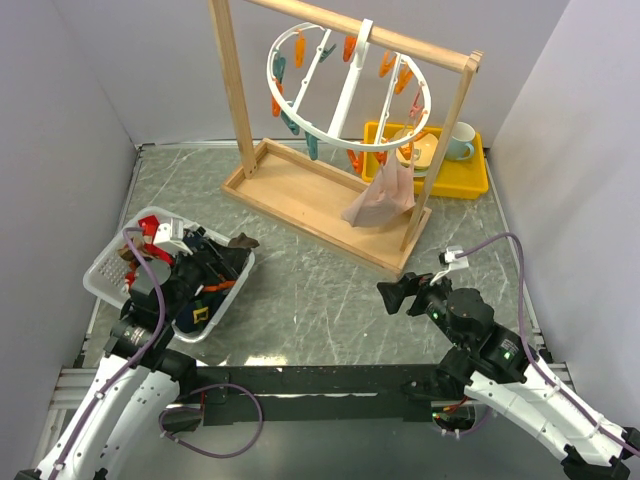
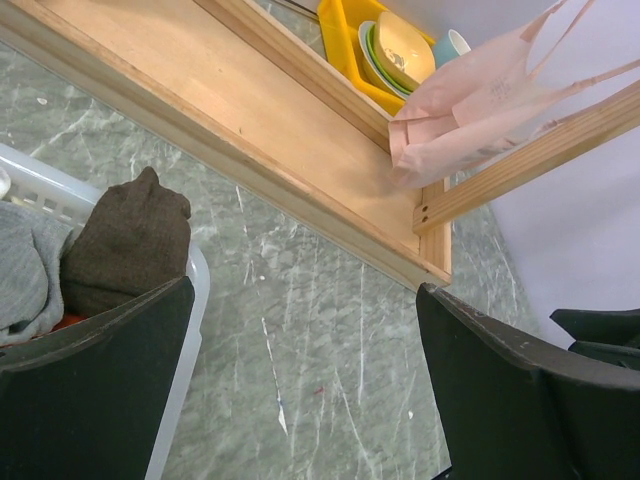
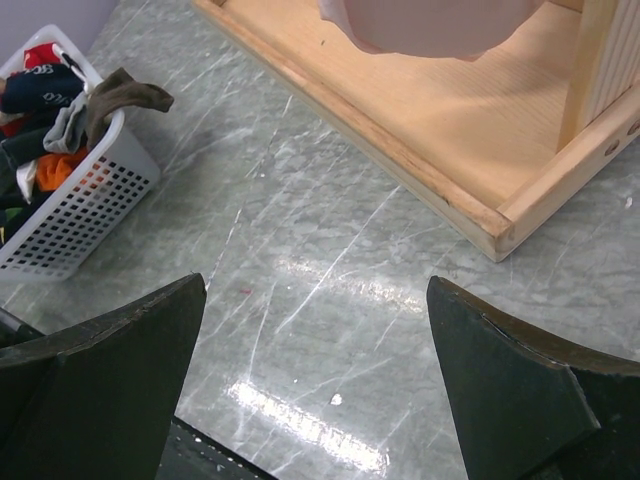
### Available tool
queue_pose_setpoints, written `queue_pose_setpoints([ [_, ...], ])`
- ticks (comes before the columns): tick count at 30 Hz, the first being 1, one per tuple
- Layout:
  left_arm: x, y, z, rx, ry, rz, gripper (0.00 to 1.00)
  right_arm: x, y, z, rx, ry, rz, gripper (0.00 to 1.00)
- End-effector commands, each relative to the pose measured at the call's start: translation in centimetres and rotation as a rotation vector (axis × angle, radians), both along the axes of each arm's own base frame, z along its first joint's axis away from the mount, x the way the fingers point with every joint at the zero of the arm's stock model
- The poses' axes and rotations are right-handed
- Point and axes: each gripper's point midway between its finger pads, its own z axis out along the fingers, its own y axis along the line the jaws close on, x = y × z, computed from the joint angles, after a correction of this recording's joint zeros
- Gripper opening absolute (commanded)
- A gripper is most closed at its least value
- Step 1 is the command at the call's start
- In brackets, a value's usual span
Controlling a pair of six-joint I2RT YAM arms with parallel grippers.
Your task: Remove the socks clipped to the hanger
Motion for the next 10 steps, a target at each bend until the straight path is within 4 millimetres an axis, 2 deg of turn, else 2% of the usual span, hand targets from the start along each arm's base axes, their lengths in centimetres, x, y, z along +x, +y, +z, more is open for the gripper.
queue_pose_setpoints([
  [1, 0.14, -0.06, 1.87, -0.01, -0.064, -0.003, 0.99, 0.26, -0.56, 1.93, 0.029, -0.039, -0.031, 1.0],
  [10, 0.03, 0.16, 1.93, -0.007, -0.064, 0.006, 1.0, 0.25, -0.54, 2.13, 0.023, -0.045, -0.026, 1.0],
])
